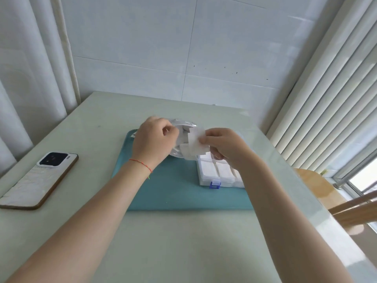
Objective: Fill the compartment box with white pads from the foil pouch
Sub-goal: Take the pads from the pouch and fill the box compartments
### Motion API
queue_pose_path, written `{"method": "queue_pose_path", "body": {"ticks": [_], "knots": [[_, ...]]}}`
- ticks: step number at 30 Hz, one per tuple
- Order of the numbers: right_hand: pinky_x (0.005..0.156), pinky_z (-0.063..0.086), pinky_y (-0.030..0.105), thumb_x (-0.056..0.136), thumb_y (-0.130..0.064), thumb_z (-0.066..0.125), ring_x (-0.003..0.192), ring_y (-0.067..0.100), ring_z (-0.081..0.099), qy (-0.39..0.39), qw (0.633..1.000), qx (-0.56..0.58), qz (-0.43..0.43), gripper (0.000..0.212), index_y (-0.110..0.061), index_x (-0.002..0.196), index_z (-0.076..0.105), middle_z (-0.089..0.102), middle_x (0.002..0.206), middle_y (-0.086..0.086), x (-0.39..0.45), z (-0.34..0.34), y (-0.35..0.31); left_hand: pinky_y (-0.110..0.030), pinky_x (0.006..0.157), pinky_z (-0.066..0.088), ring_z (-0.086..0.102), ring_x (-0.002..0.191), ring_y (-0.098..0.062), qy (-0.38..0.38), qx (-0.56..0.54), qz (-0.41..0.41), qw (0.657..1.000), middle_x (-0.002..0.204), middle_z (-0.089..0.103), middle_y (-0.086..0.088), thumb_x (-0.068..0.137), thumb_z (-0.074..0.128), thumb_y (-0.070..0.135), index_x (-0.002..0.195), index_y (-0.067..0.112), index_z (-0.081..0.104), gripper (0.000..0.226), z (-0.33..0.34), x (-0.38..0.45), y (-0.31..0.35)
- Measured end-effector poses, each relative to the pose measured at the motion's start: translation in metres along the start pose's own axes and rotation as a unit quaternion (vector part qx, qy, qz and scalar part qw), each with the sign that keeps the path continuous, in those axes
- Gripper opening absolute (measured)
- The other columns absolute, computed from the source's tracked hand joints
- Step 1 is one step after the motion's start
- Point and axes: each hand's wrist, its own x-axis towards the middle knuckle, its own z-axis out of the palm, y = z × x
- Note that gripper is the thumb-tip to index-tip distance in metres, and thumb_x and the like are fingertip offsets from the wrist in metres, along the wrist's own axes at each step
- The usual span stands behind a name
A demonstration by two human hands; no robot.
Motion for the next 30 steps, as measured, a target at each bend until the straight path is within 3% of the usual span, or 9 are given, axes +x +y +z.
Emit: {"method": "queue_pose_path", "body": {"ticks": [2, 4, 7, 12, 16, 23, 27, 30], "knots": [[0.044, 0.024, 0.022, 0.09, -0.011, 0.065, 0.04, 0.014, 0.031, -0.012, 0.999, 0.046, -0.003, 0.007, -0.005, 0.093, 0.067, 0.043, 0.043, -0.003, -0.006, -0.005, 0.006, -0.03, 0.057, 0.045, 0.06, 0.063, -0.021, -0.122, -0.089, -0.053, 0.987, 0.068, 0.065, -0.006, 0.088, 0.064, 0.028, 0.071, 0.008, 0.067, 0.027, 0.0, -0.006, 0.012], [0.044, 0.026, 0.023, 0.09, -0.012, 0.066, 0.039, 0.014, 0.034, -0.015, 0.997, 0.069, -0.011, 0.006, -0.006, 0.089, 0.065, 0.046, 0.046, 0.0, -0.011, -0.008, 0.013, -0.022, 0.046, 0.045, 0.064, 0.054, -0.014, -0.208, -0.2, -0.118, 0.95, 0.068, 0.068, -0.001, 0.089, 0.069, 0.028, 0.077, 0.012, 0.069, 0.021, 0.007, -0.013, 0.021], [0.044, 0.027, 0.023, 0.089, -0.013, 0.069, 0.038, 0.014, 0.038, -0.001, 0.997, 0.08, -0.014, 0.009, -0.008, 0.085, 0.064, 0.053, 0.05, -0.001, -0.015, -0.013, 0.021, -0.02, 0.042, 0.042, 0.063, 0.052, -0.01, -0.203, -0.264, -0.17, 0.927, 0.065, 0.067, -0.001, 0.089, 0.07, 0.015, 0.079, 0.011, 0.067, 0.011, 0.021, -0.02, 0.023], [0.047, 0.029, 0.026, 0.089, -0.013, 0.069, 0.039, 0.012, 0.036, 0.068, 0.988, 0.14, -0.005, 0.014, -0.012, 0.077, 0.063, 0.048, 0.046, -0.005, -0.016, -0.033, 0.035, -0.02, 0.043, 0.049, 0.064, 0.051, -0.009, -0.176, -0.304, -0.218, 0.911, 0.068, 0.066, -0.006, 0.09, 0.067, 0.009, 0.078, 0.008, 0.064, 0.013, 0.032, -0.021, 0.027], [0.046, 0.028, 0.025, 0.089, -0.016, 0.069, 0.041, 0.013, 0.034, 0.054, 0.976, 0.209, -0.011, 0.016, -0.013, 0.075, 0.063, 0.043, 0.051, 0.001, -0.016, -0.038, 0.041, -0.024, 0.05, 0.055, 0.065, 0.053, -0.012, -0.177, -0.34, -0.245, 0.89, 0.075, 0.067, -0.01, 0.091, 0.065, 0.005, 0.084, 0.002, 0.065, 0.008, 0.042, -0.022, 0.032], [0.043, 0.027, 0.022, 0.089, -0.019, 0.071, 0.042, 0.012, 0.034, 0.057, 0.987, 0.149, -0.016, 0.021, -0.008, 0.076, 0.059, 0.043, 0.05, -0.002, -0.022, -0.021, 0.044, -0.028, 0.066, 0.06, 0.072, 0.079, -0.026, -0.233, -0.433, -0.266, 0.829, 0.094, 0.072, -0.019, 0.095, 0.056, -0.001, 0.107, -0.006, 0.067, 0.018, 0.048, -0.025, 0.041], [0.042, 0.031, 0.02, 0.087, -0.021, 0.073, 0.04, 0.012, 0.037, 0.076, 0.991, 0.108, -0.019, 0.022, -0.008, 0.077, 0.058, 0.046, 0.05, -0.002, -0.027, -0.018, 0.042, -0.029, 0.066, 0.061, 0.073, 0.075, -0.024, -0.236, -0.465, -0.28, 0.806, 0.085, 0.074, -0.015, 0.096, 0.05, 0.0, 0.099, -0.002, 0.068, 0.019, 0.045, -0.025, 0.043], [0.04, 0.032, 0.018, 0.087, -0.02, 0.072, 0.037, 0.01, 0.038, 0.097, 0.991, 0.089, -0.017, 0.02, -0.007, 0.081, 0.058, 0.047, 0.048, -0.002, -0.029, -0.016, 0.04, -0.032, 0.07, 0.061, 0.073, 0.08, -0.027, -0.245, -0.488, -0.296, 0.784, 0.091, 0.074, -0.019, 0.098, 0.051, 0.011, 0.099, -0.001, 0.068, 0.021, 0.043, -0.023, 0.045]]}}
